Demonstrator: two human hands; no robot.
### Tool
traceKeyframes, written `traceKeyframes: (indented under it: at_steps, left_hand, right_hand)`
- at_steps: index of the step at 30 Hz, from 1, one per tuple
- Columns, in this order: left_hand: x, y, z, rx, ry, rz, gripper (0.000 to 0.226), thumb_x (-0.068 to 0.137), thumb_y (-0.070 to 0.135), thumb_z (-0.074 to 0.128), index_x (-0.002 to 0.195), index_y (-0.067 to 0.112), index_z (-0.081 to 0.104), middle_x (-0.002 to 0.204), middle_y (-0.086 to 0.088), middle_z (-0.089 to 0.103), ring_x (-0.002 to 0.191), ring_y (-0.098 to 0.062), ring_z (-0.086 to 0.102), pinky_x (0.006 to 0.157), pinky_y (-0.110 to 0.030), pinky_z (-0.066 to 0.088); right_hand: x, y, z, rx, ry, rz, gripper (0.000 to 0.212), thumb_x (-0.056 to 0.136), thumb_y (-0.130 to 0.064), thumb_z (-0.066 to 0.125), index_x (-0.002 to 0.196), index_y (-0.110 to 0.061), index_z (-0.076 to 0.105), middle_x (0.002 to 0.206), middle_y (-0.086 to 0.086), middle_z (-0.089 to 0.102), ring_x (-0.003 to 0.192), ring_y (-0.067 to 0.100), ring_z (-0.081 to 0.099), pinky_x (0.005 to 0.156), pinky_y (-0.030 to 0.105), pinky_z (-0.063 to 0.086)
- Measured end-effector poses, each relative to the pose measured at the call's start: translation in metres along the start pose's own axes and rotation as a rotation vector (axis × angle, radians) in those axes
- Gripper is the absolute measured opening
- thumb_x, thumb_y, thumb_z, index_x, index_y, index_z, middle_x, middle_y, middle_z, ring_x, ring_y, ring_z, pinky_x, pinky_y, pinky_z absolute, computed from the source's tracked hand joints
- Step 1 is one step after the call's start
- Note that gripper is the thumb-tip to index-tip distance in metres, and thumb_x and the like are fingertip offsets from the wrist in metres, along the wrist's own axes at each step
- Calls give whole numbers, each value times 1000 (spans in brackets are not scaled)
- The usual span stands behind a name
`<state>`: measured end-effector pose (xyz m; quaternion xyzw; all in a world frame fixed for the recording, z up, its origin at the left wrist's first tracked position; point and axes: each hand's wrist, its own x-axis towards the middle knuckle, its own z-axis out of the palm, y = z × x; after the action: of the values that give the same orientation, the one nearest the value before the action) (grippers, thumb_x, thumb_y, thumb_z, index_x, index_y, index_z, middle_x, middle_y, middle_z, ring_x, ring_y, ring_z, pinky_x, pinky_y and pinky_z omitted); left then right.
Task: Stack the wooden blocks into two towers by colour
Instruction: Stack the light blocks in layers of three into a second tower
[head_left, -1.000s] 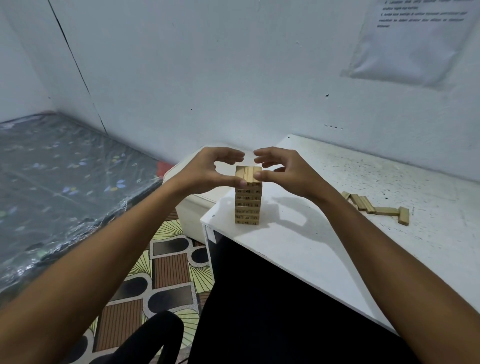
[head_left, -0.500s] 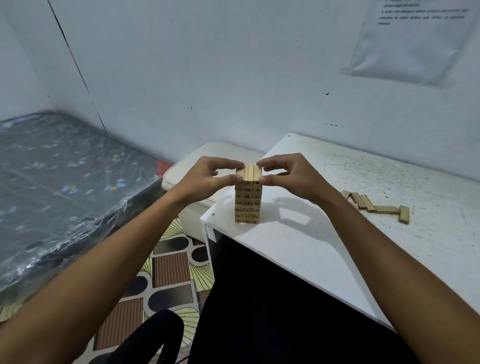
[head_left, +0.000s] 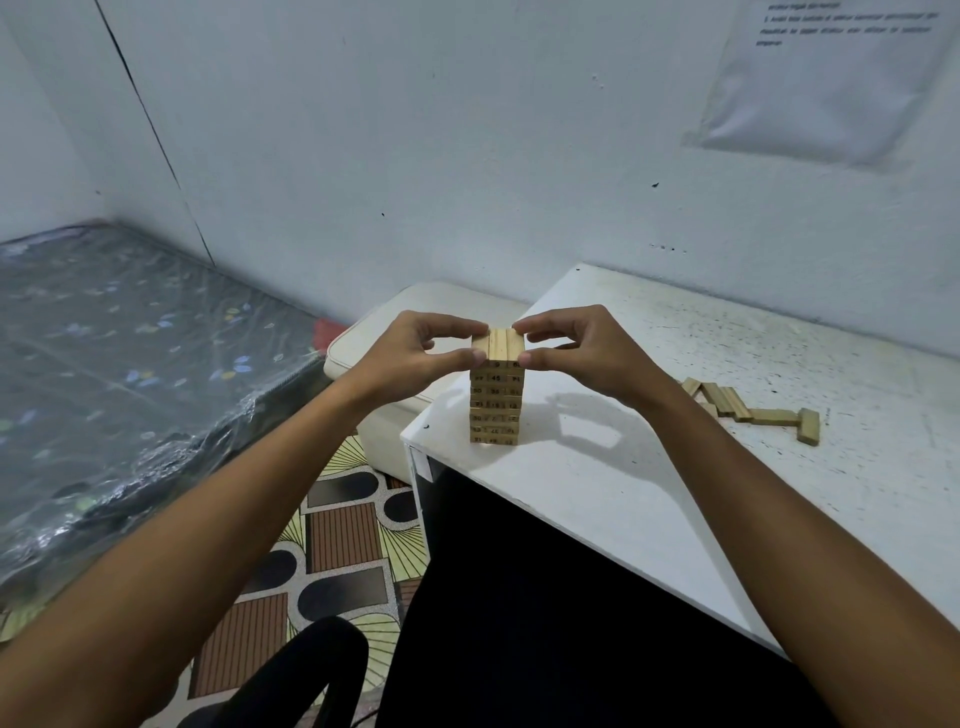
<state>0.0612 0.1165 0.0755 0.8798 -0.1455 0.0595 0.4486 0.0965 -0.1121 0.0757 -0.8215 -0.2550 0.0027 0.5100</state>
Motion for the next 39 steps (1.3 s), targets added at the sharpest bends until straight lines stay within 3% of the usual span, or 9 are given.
traceKeyframes:
  at_steps: [7, 12, 14, 20, 26, 30, 33, 35, 39]
  left_hand:
    - [1, 0, 1, -42, 15, -18, 59, 67, 61, 66, 118, 32, 66, 118, 13, 67, 115, 1, 58, 105, -42, 43]
    - [9, 11, -1, 20, 66, -1, 54, 73, 58, 68, 119, 30, 65, 123, 9, 65, 117, -2, 57, 105, -38, 44]
    - [14, 22, -2, 100, 71, 43, 52, 76, 53, 69, 121, 26, 65, 124, 8, 64, 118, -5, 56, 104, -36, 43]
    - [31, 72, 17, 301, 16, 227, 45, 86, 40, 70, 126, 20, 62, 132, 5, 60, 126, -9, 49, 96, -19, 32]
    - [32, 105, 67, 253, -73, 376, 43, 85, 37, 71, 124, 19, 65, 127, 7, 63, 111, 8, 48, 85, 8, 25]
    - [34, 107, 108, 216, -200, 369, 42, 85, 37, 71, 123, 18, 65, 126, 6, 64, 118, -1, 52, 92, -6, 32]
    - [37, 98, 138, 227, -320, 292, 45, 85, 36, 71, 125, 17, 63, 130, 4, 62, 125, -9, 51, 97, -17, 35]
    - [40, 91, 157, 244, -371, 246, 47, 86, 35, 70, 126, 14, 62, 132, 1, 61, 125, -12, 51, 95, -18, 35]
    - [37, 78, 186, 253, -346, 181, 44, 88, 31, 67, 128, 11, 62, 132, -3, 61, 125, -19, 51, 92, -19, 35]
  right_hand:
    - [0, 0, -1, 11, 14, 12, 29, 80, -23, 78, 109, -22, 72, 110, -11, 70, 105, 4, 63, 97, 41, 50]
    - [-6, -5, -10, 22, 65, 32, 29, 84, -25, 74, 113, -20, 70, 106, -13, 69, 100, -3, 63, 91, 22, 45]
    - [-10, -6, -17, 12, 93, 36, 29, 85, -27, 73, 113, -21, 70, 102, -14, 70, 99, -4, 63, 91, 22, 45]
    - [-27, 0, -48, -33, 261, 82, 27, 87, -26, 70, 113, -20, 71, 104, -12, 69, 97, 5, 63, 91, 27, 48]
    - [-65, 19, -83, -71, 404, 202, 28, 88, -21, 68, 115, -15, 69, 107, -4, 68, 95, 7, 63, 79, 18, 45]
    - [-98, 41, -101, -124, 474, 301, 26, 88, -18, 68, 114, -14, 69, 103, -4, 67, 92, 7, 62, 68, 10, 44]
    - [-121, 62, -113, -218, 520, 381, 28, 87, -17, 68, 115, -13, 69, 112, 0, 68, 101, 12, 62, 81, 20, 44]
    - [-134, 75, -116, -273, 522, 442, 29, 87, -16, 68, 117, -12, 68, 117, 3, 67, 110, 16, 60, 89, 24, 42]
    - [-153, 94, -100, -391, 441, 455, 31, 90, -15, 61, 121, -15, 65, 131, 2, 59, 122, 17, 53, 94, 21, 36]
